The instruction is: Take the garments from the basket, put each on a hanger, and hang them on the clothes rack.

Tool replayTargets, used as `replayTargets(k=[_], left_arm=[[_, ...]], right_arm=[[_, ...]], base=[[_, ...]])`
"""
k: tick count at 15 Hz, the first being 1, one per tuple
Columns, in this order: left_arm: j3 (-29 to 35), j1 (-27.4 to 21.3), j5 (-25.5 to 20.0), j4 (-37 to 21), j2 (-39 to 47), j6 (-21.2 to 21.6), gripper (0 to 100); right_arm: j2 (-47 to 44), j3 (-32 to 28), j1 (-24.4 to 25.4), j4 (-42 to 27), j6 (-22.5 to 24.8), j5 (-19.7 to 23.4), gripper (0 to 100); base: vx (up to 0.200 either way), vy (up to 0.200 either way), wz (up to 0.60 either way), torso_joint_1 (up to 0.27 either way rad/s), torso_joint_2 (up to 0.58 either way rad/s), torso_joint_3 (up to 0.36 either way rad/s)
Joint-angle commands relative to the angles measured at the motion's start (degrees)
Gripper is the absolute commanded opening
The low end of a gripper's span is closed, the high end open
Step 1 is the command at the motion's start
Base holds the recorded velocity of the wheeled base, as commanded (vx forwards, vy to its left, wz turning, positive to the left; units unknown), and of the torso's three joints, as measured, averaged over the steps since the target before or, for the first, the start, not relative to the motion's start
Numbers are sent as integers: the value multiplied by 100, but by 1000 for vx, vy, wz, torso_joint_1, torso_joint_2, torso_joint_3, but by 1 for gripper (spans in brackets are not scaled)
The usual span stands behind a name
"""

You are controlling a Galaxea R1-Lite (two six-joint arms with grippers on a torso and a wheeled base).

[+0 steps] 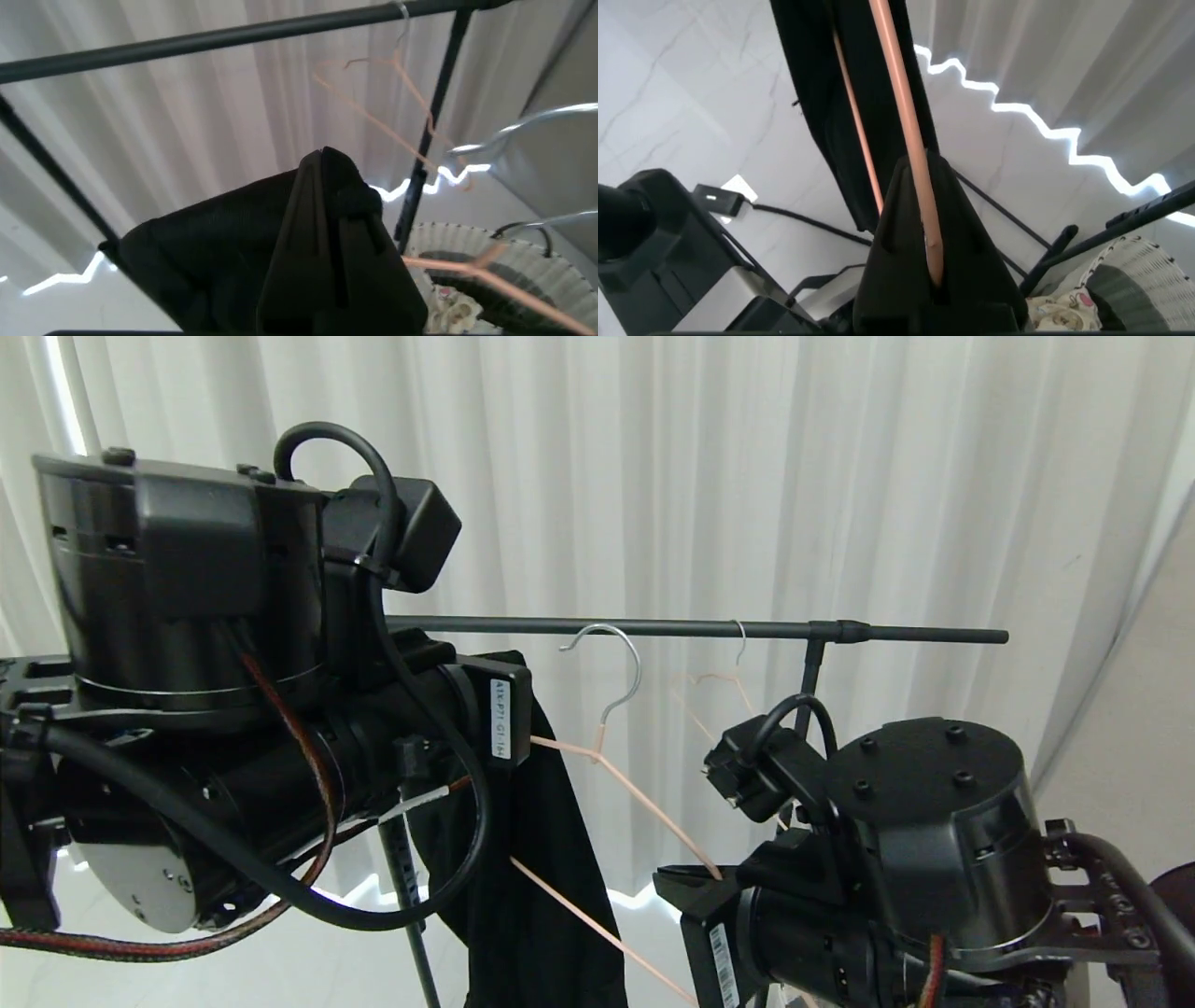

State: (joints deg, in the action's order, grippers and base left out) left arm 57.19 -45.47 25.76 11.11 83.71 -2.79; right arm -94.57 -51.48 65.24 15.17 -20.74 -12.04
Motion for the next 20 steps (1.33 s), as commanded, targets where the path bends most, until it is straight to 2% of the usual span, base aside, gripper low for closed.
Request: replayTargets(k=[1, 4, 7, 11, 13, 15, 16, 18, 20], left_arm=[[144, -225, -1, 6, -13, -2, 0], [144, -498, -9, 6, -13, -2, 0], [152, -507, -36, 6, -101, 7, 0], [170, -507, -53, 6, -92, 7, 0], [117, -498, -36, 6, -118, -11, 0], [47, -217, -36, 50, -206, -11, 0], [47, -208, -36, 67, -215, -11, 100], [21, -217, -53, 94, -347, -2, 100], [-173, -217, -80, 102, -487, 7, 100]], right_arm=[[-123, -99, 6, 4, -1, 0, 0], [-167, -204, 6, 4, -9, -52, 0], [-175, -301, -12, 153, -247, -439, 0], [-184, -354, 173, 233, -229, -509, 0], [-184, -327, 146, 233, -255, -817, 0], [-123, -310, 15, 233, -255, -1142, 0], [-105, -310, -12, 241, -255, -1169, 0], [-26, -327, -91, 391, -194, -1221, 0], [-8, -310, -108, 795, 96, -1423, 0]], base=[[0, 0, 0, 0, 0, 0], [0, 0, 0, 0, 0, 0], [0, 0, 0, 0, 0, 0], [0, 0, 0, 0, 0, 0], [0, 0, 0, 0, 0, 0], [0, 0, 0, 0, 0, 0], [0, 0, 0, 0, 0, 0], [0, 0, 0, 0, 0, 0], [0, 0, 0, 0, 0, 0]])
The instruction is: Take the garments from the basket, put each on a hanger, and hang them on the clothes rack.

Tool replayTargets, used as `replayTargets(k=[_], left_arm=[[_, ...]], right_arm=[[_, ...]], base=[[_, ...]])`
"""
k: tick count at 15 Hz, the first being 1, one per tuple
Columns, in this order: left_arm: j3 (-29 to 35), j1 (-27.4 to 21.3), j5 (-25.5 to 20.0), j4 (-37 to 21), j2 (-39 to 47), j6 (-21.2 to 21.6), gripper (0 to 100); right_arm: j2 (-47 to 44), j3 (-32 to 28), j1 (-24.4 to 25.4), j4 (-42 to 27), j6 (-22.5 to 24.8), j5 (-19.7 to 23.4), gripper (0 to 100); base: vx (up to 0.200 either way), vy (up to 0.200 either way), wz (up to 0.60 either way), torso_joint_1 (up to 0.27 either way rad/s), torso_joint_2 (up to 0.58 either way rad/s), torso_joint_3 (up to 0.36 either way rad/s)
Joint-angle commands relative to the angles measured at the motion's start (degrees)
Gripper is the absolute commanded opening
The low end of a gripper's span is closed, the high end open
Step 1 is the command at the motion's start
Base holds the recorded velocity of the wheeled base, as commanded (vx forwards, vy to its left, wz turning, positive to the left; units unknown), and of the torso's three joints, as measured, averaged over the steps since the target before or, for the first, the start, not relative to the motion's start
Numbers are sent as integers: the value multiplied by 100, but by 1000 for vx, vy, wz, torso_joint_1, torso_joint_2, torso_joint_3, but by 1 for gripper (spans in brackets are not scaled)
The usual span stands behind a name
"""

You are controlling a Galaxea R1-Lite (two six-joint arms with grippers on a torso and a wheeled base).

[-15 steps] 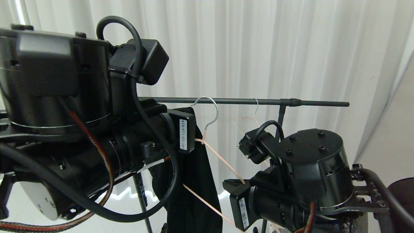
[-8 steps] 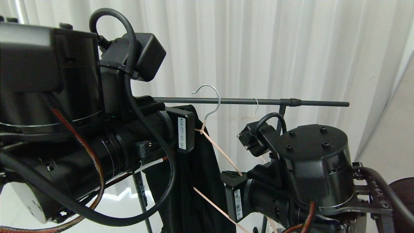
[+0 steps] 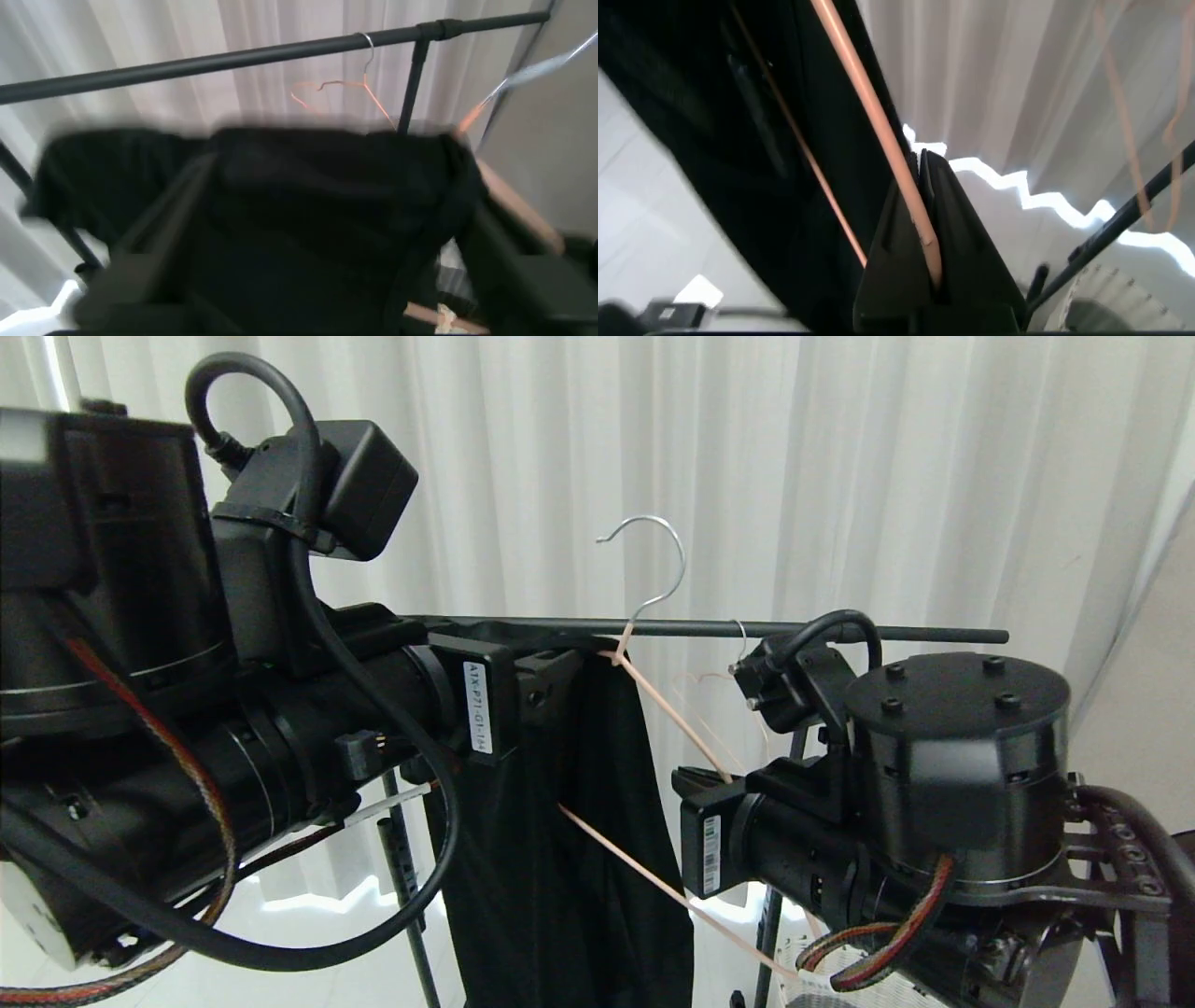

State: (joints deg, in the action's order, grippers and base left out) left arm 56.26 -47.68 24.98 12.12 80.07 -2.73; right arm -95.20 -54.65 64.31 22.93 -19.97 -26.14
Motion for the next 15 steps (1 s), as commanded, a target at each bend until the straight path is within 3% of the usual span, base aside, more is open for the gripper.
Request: replayTargets(k=[1, 8, 10, 12, 14, 15], left_arm=[[-124, 4, -2, 1, -149, 1, 100], [-546, -137, -11, 1, -501, 62, 100], [-924, -84, -195, 10, -888, 299, 100], [-1223, 549, -1417, 10, -1459, 836, 100], [-1442, 1727, -2805, 19, -1661, 1758, 100], [-1469, 2052, -3403, 19, -1670, 2075, 100]], right_arm=[[54, 7, -41, 71, 98, -41, 0], [107, 16, -225, 537, 766, -164, 0], [300, 288, -322, 537, 1065, -164, 0], [722, 895, -357, 537, 1329, 30, 0], [1214, 1484, -322, 537, 1496, 469, 0], [1407, 1695, -269, 537, 1593, 671, 0]], base=[[0, 0, 0, 0, 0, 0], [0, 0, 0, 0, 0, 0], [0, 0, 0, 0, 0, 0], [0, 0, 0, 0, 0, 0], [0, 0, 0, 0, 0, 0], [0, 0, 0, 0, 0, 0]])
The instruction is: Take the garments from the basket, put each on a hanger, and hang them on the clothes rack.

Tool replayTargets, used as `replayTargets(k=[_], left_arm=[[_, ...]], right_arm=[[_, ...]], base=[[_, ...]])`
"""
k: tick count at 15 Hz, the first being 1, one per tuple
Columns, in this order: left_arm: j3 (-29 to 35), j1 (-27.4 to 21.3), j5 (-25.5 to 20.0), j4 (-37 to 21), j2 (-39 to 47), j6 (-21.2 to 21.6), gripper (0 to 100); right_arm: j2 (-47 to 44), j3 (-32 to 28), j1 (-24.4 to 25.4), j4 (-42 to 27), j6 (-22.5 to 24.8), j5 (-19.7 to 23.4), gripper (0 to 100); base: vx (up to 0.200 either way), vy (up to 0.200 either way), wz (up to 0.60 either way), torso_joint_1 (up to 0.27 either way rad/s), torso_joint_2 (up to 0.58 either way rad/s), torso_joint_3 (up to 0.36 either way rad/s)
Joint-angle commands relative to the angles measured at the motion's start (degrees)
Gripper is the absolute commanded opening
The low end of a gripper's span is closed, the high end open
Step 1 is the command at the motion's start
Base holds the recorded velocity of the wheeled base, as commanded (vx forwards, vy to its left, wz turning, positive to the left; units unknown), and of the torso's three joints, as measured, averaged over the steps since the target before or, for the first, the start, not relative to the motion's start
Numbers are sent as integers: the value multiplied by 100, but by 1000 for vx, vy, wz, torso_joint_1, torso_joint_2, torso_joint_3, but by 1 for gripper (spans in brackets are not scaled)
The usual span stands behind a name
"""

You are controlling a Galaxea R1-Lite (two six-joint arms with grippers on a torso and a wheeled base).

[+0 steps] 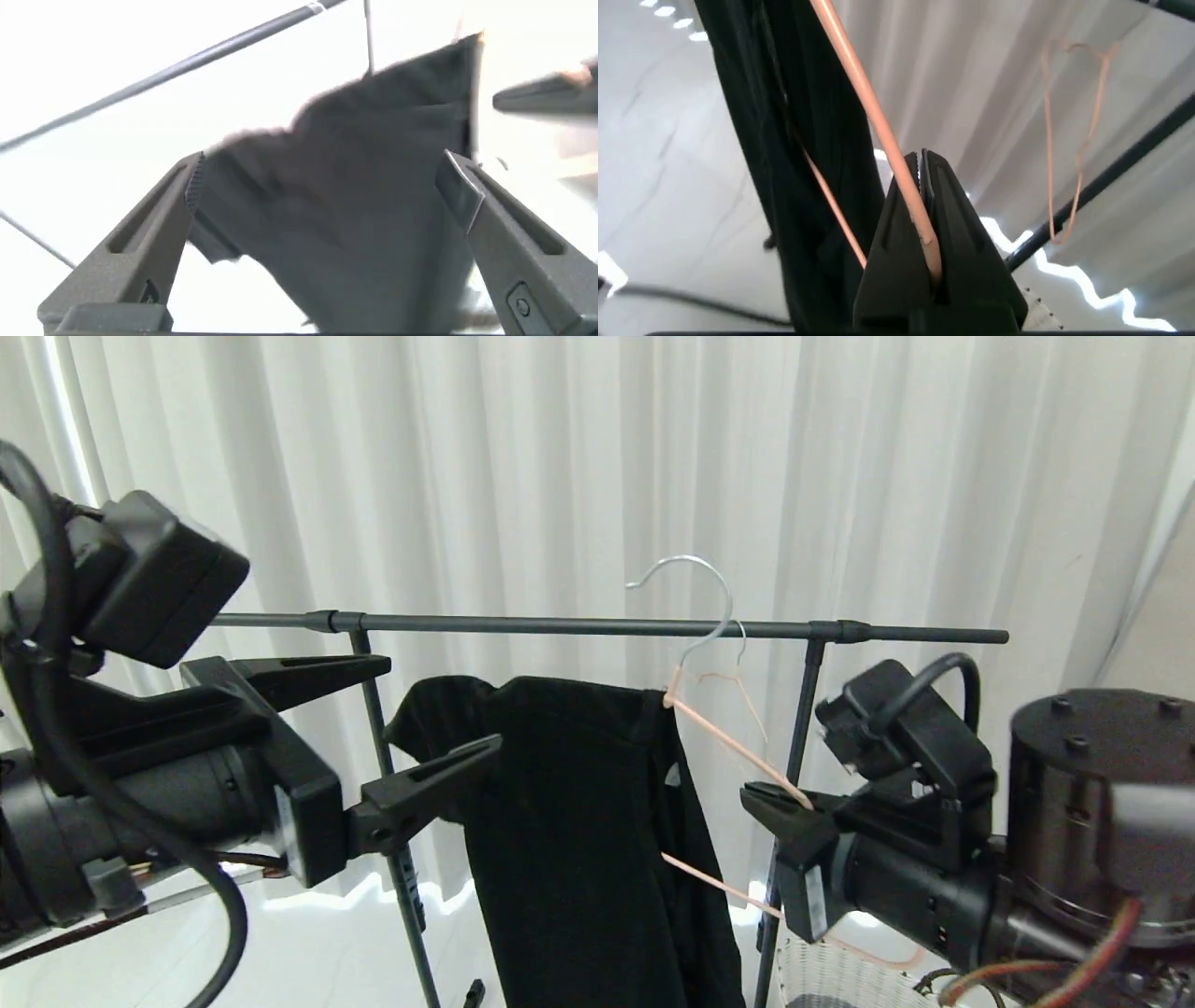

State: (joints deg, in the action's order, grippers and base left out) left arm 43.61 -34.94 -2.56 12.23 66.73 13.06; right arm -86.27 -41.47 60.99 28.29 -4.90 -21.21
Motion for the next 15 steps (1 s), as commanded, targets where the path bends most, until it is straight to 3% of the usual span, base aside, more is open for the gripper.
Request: replayTargets(k=[1, 3, 7, 10, 15], left_arm=[[-221, 857, -1089, 8, -336, 619, 100], [-379, 708, -1730, 8, -345, 786, 100], [-1047, -92, -2266, 8, -371, 1366, 100], [-1240, -180, -2451, 8, -354, 1463, 100], [-1416, -584, -2451, -1, -266, 1481, 100]], right_arm=[[629, 500, 80, 1, 156, 355, 0], [691, 579, 150, 1, 314, 574, 0], [682, 790, 387, 1, 578, 899, 0], [787, 1124, 414, 1, 1017, 1269, 0], [726, 1124, 695, 9, 1070, 1269, 0]], base=[[0, 0, 0, 0, 0, 0], [0, 0, 0, 0, 0, 0], [0, 0, 0, 0, 0, 0], [0, 0, 0, 0, 0, 0], [0, 0, 0, 0, 0, 0]])
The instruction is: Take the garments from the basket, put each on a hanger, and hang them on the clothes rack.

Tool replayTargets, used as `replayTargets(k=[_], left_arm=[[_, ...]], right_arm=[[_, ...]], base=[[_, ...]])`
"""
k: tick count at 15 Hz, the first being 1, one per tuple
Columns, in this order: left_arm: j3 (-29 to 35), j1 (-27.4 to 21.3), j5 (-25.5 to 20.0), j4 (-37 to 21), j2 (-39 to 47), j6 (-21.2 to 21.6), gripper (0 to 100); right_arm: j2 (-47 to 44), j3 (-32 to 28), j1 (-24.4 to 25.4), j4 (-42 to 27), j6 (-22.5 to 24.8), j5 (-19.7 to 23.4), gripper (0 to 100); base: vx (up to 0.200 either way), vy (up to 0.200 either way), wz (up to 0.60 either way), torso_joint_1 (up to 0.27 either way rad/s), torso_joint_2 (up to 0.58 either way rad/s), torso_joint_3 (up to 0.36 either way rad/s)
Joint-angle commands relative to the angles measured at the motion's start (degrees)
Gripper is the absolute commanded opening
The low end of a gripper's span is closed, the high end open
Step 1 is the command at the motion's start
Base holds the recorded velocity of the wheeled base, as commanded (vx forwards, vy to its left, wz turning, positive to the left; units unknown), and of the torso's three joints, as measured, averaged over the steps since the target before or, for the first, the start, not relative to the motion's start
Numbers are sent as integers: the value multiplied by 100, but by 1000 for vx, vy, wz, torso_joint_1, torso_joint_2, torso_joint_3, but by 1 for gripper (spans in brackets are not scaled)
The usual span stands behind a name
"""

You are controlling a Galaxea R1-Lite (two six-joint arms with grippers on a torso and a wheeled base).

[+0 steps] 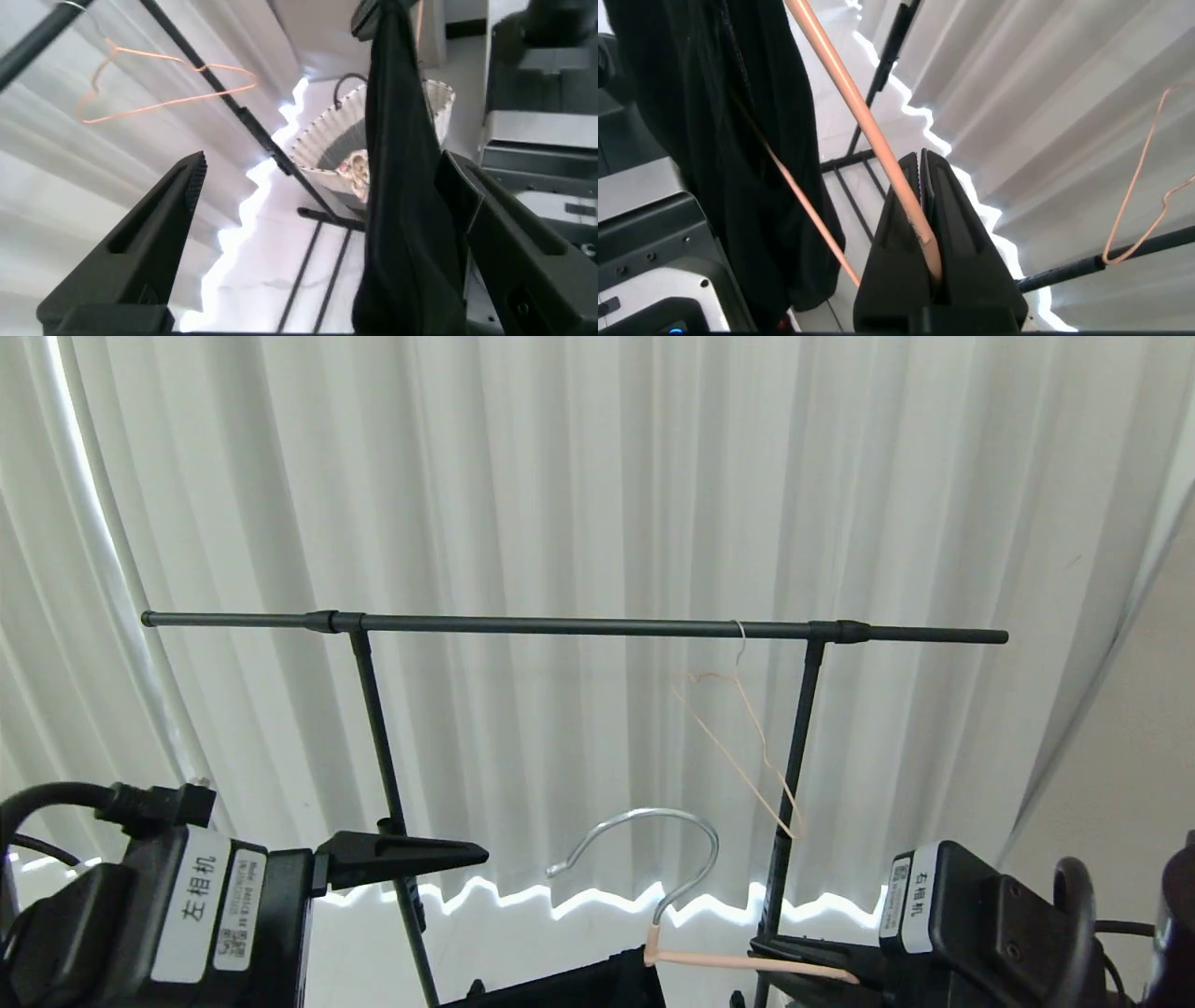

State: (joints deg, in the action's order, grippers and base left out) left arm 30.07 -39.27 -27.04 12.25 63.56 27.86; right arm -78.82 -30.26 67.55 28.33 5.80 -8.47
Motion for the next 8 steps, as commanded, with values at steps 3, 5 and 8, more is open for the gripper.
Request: replayTargets(k=[3, 5, 8], left_arm=[[-318, -362, -3, -3, 60, 1, 100], [-353, -354, 6, -3, 130, 9, 0], [-379, -362, 14, -3, 148, 53, 0]], right_arm=[[7, -7, 39, 23, 44, -14, 0], [16, 2, 39, 94, 167, -23, 0], [7, -15, 48, 199, 202, -32, 0]], base=[[0, 0, 0, 0, 0, 0], [0, 0, 0, 0, 0, 0], [0, 0, 0, 0, 0, 0]])
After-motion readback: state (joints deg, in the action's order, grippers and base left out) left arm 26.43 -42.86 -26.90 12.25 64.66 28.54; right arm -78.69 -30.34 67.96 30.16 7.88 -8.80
